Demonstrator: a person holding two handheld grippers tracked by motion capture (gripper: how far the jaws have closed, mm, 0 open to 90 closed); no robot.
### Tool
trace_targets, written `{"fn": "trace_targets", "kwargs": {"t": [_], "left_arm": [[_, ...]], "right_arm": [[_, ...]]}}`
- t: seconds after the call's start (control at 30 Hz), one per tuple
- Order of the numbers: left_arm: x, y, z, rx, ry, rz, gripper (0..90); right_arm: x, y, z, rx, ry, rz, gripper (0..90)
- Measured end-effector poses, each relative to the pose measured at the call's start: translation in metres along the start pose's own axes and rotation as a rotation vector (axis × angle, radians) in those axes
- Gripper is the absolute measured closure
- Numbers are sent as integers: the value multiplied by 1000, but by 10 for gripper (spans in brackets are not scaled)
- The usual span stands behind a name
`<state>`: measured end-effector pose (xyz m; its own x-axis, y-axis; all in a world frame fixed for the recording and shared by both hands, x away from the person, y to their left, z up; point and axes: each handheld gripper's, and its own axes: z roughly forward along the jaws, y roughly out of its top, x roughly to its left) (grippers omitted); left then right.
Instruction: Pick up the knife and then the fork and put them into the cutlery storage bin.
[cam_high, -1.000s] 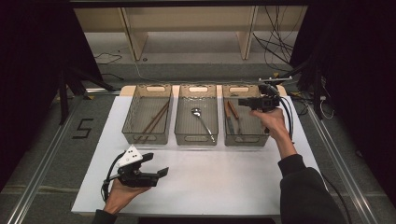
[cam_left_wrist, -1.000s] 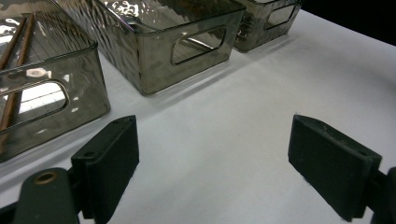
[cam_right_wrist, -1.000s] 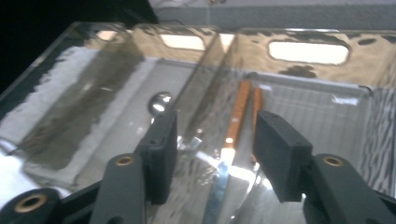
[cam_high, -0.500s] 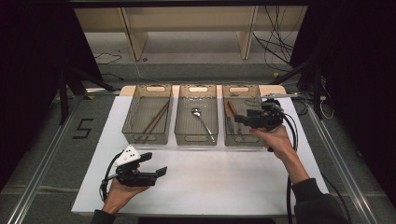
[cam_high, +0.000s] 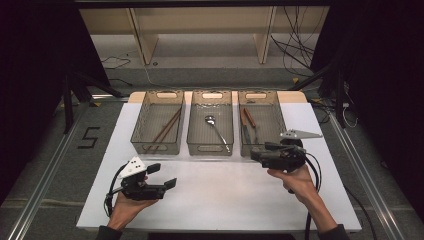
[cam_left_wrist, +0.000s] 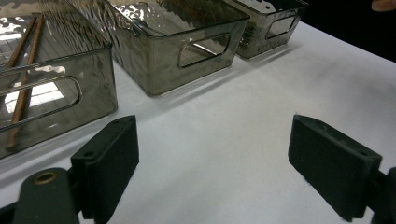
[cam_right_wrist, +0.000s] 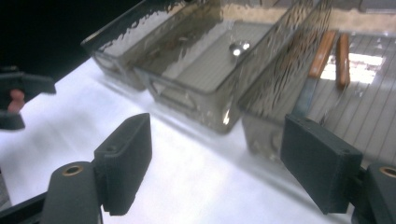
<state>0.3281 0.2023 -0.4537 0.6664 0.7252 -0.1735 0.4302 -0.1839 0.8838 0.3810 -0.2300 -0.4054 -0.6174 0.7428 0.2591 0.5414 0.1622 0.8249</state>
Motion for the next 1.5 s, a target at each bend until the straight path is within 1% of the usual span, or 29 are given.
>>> {"fn": "trace_targets", "kwargs": {"t": [0.1,0.2,0.27,0.4,0.47,0.63,0.77,0.83,0.93,1.1,1.5], "left_arm": [[0,0,0,0,-3,-5,159],[-1,-1,1,1,-6,-4,159],[-1,-1,1,0,-8,-5,159],[-1,-2,0,2,-11,-5,159],[-1,-2,0,-2,-12,-5,159],[-1,-4,-1,-7,-15,-14,158],[-1,-6,-1,-2,-17,-19,159],[-1,-7,-1,2,-19,-14,159],[-2,-8,0,8,-24,-17,159],[-3,-10,1,14,-26,-21,159],[-3,-12,3,13,-29,-24,159]], "right_arm": [[4,-14,-5,-9,-4,-3,255],[9,-27,-9,-13,-18,-19,249],[12,-33,-10,-16,-19,-30,243],[19,-46,-12,-30,-6,-47,238],[23,-52,-11,-32,-10,-60,236],[31,-64,-11,-45,4,-68,233],[33,-70,-10,-51,-1,-84,229],[33,-73,-10,-53,0,-75,226],[31,-78,-11,-57,-12,-71,225],[29,-83,-14,-69,-15,-60,221],[28,-84,-17,-92,-18,-53,218]]}}
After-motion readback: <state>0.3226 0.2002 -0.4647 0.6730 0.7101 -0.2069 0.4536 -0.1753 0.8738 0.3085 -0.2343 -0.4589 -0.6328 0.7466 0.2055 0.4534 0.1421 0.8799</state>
